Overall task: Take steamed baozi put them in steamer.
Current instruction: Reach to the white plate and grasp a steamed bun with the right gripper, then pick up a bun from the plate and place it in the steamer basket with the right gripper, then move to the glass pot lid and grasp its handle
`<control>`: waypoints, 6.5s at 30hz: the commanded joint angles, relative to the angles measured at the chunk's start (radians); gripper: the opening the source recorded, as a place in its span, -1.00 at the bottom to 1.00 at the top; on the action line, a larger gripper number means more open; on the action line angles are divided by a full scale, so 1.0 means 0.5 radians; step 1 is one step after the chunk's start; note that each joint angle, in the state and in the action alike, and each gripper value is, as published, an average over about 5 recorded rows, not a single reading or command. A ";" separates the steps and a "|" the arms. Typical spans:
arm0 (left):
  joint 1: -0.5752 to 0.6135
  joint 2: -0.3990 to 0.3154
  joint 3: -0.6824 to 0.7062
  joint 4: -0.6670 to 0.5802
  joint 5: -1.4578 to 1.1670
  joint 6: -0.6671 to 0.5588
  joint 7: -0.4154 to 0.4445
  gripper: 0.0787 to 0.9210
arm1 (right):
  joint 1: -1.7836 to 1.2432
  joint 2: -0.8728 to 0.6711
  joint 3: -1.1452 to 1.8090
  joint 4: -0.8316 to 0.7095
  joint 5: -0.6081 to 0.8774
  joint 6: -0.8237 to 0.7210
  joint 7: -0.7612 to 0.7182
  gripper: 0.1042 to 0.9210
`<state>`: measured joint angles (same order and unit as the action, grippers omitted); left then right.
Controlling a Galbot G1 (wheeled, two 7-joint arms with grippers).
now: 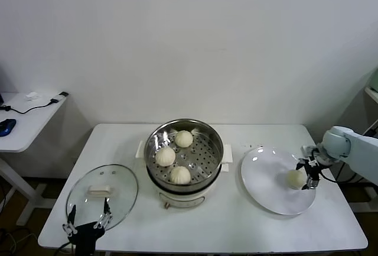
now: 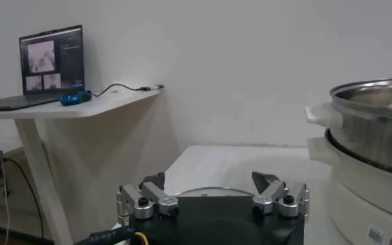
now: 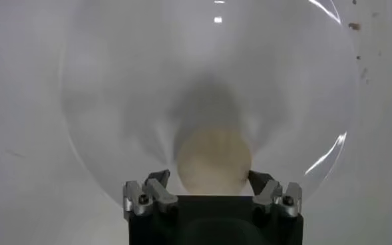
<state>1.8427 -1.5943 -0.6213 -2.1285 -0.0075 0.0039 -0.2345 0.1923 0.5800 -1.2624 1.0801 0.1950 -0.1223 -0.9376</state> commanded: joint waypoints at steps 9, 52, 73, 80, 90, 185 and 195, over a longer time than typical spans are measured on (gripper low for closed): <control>0.012 0.002 0.017 -0.015 0.013 -0.007 -0.003 0.77 | 0.067 -0.052 0.064 0.111 0.008 -0.008 -0.009 0.40; 0.048 0.042 0.033 -0.099 0.009 -0.017 -0.007 0.77 | 1.103 0.863 -0.740 1.095 1.379 -0.934 0.825 0.34; 0.041 0.038 0.010 -0.085 0.006 -0.021 -0.015 0.77 | 0.864 0.906 -0.636 0.909 1.236 -0.915 0.857 0.36; 0.042 0.040 0.004 -0.096 0.006 -0.018 -0.015 0.77 | 0.931 0.880 -0.600 0.905 1.244 -0.813 0.707 0.64; 0.052 0.041 0.012 -0.133 0.007 0.008 -0.011 0.77 | 1.326 0.699 -0.527 0.797 1.480 -0.378 0.195 0.76; -0.646 0.634 -0.165 1.181 2.476 -0.194 -0.296 0.77 | -3.862 1.331 3.641 1.537 0.081 0.494 1.925 0.76; -0.737 0.587 -0.139 1.202 2.515 -0.097 -0.295 0.77 | -3.845 1.357 3.633 1.519 0.081 0.460 1.927 0.76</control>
<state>1.5273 -1.2893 -0.7019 -1.5526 1.2274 -0.1042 -0.4138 -1.7284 1.2486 0.5602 1.8418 0.2458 0.1145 0.0250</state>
